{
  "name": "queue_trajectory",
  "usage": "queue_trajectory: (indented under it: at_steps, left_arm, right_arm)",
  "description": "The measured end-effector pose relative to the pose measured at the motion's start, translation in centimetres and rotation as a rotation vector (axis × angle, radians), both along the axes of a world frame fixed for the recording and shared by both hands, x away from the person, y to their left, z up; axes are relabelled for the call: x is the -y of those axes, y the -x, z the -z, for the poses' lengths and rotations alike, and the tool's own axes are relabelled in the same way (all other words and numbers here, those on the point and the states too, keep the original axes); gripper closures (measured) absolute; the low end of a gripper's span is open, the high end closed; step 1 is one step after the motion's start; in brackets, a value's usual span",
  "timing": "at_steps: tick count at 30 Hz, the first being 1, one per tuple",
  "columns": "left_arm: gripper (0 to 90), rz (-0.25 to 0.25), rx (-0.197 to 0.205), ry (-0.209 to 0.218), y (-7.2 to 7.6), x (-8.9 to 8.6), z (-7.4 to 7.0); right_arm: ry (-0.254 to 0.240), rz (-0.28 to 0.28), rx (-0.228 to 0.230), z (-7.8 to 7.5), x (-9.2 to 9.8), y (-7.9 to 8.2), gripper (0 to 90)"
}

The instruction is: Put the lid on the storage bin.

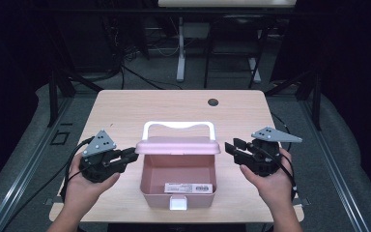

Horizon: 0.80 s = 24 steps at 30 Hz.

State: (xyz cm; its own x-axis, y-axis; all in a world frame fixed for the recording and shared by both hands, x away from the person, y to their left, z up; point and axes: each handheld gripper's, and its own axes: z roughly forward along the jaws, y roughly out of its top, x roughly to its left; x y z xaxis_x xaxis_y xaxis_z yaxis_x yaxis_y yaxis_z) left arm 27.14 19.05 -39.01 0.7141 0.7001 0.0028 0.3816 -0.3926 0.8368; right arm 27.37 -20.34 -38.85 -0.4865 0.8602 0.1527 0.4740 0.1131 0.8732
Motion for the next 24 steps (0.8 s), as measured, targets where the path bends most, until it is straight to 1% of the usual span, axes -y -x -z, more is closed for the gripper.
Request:
queue_trajectory:
  at_steps: [3, 13, 17, 24]
  left_arm:
    - [77.7, 0.004, -0.005, -0.001, 0.2, 0.0, 0.1]
    - [77.7, 0.007, 0.000, -0.012, 0.6, 0.0, 0.4]
    - [77.7, 0.009, -0.006, -0.005, 0.8, -0.1, 0.6]
    - [77.7, 0.016, -0.015, -0.011, 1.2, -0.2, 0.9]
  right_arm:
    - [0.001, -0.003, -0.003, 0.1, 0.0, 0.0, 62.2]
    - [-0.004, -0.010, -0.007, 0.2, -0.2, -0.1, 61.9]
    - [-0.002, -0.015, -0.009, 0.2, -0.3, 0.0, 61.8]
    - [-0.007, -0.017, -0.010, 0.3, -0.4, -0.1, 61.4]
